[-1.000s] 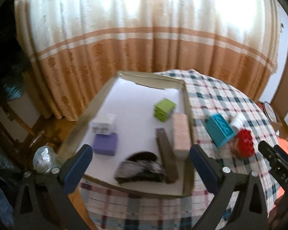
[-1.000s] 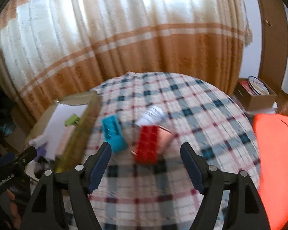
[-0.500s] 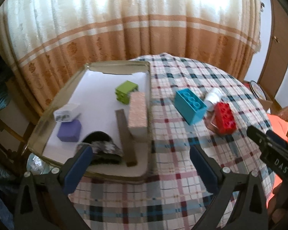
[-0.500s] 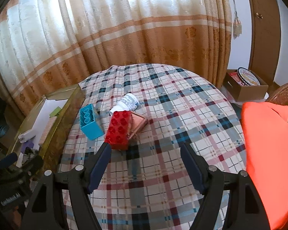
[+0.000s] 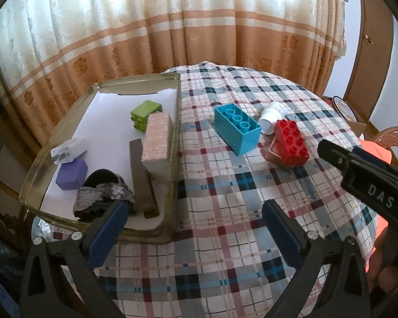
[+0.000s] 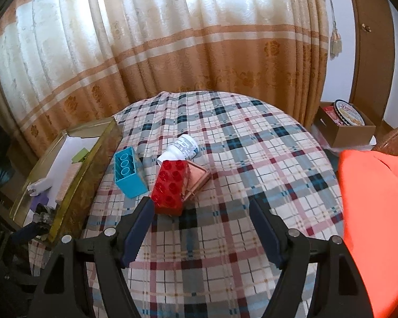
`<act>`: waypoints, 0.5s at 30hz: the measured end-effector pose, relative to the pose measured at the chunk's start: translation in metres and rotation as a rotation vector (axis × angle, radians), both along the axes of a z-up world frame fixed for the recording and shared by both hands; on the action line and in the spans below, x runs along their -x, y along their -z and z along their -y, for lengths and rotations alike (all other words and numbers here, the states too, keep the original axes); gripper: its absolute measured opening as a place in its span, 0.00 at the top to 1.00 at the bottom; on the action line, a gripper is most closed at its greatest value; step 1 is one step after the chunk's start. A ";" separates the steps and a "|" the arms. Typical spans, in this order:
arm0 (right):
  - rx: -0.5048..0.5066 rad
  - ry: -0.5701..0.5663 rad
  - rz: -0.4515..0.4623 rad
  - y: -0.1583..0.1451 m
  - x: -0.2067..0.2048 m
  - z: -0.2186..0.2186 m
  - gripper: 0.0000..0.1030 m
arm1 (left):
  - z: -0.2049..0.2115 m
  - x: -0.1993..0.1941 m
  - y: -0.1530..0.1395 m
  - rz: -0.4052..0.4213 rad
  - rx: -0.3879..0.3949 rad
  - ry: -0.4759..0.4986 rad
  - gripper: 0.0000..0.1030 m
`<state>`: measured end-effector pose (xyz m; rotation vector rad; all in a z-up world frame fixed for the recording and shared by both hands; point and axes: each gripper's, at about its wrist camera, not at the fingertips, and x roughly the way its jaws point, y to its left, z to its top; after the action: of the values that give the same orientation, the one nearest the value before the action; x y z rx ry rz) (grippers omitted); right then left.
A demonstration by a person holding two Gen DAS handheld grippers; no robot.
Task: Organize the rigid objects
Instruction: 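Withdraw both grippers from the tray back over the remaining objects, then grasp the red Lego brick with the right gripper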
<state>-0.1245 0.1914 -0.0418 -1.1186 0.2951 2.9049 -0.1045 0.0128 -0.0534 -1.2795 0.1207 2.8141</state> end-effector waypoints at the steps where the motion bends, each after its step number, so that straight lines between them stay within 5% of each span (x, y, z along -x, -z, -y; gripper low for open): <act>1: 0.004 -0.006 0.007 0.001 0.003 0.000 0.36 | 0.001 0.000 0.000 -0.001 -0.001 -0.004 0.01; 12: -0.015 -0.066 0.063 0.009 0.040 0.025 0.38 | 0.014 0.004 -0.006 -0.024 0.012 -0.046 0.01; 15: -0.029 -0.077 0.086 0.014 0.049 0.032 0.51 | 0.019 0.006 -0.008 -0.029 0.007 -0.057 0.01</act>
<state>-0.1740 0.1598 -0.0559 -1.2734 0.2124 2.9061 -0.1100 -0.0061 -0.0453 -1.2633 0.0970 2.8838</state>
